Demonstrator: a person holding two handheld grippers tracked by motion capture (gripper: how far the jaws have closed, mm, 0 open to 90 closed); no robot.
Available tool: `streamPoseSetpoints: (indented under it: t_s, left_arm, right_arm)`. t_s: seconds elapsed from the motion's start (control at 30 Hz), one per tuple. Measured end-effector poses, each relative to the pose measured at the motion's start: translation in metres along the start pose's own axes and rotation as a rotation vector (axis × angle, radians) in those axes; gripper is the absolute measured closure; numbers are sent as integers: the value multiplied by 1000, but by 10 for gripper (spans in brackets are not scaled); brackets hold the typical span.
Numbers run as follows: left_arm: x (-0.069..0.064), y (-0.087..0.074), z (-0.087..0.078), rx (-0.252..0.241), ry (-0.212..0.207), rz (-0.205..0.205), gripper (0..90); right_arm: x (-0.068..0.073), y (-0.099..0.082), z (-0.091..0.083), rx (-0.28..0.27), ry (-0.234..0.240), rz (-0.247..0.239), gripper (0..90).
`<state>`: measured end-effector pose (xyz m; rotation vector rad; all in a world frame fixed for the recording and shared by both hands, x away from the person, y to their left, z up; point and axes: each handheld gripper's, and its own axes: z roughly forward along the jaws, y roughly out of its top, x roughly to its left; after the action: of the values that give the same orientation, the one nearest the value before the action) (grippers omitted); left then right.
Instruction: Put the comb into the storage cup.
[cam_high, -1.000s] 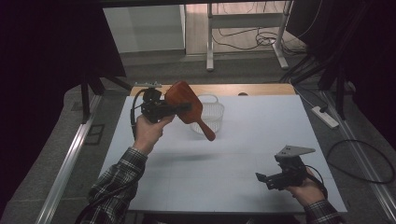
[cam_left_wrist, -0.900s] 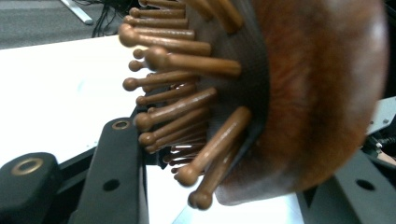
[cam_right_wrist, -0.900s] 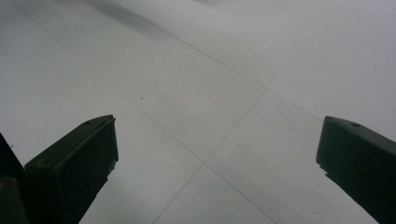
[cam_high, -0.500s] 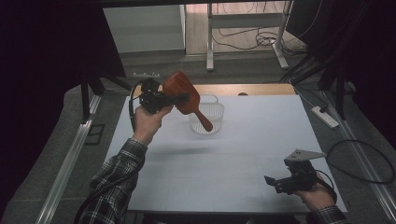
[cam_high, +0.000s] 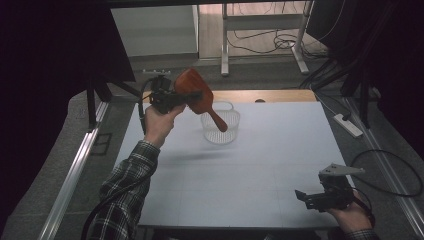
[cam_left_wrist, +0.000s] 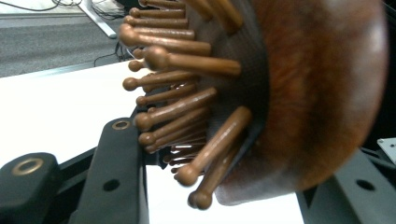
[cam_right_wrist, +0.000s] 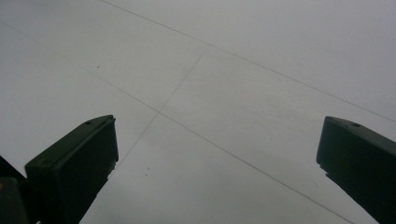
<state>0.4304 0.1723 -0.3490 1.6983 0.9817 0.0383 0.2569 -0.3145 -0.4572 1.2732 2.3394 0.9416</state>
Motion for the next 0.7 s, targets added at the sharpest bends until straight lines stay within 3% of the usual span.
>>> streamPoseSetpoints:
  t_s: [0.5,0.7]
  left_arm:
    - [6,6,10,-16,58,-11,526]
    - [8,5,22,-13,71,-16,526]
  right_arm:
    - [-2,-5,-9,-16,-8,17,0]
    - [-3,-5,-9,-25,-4,23,0]
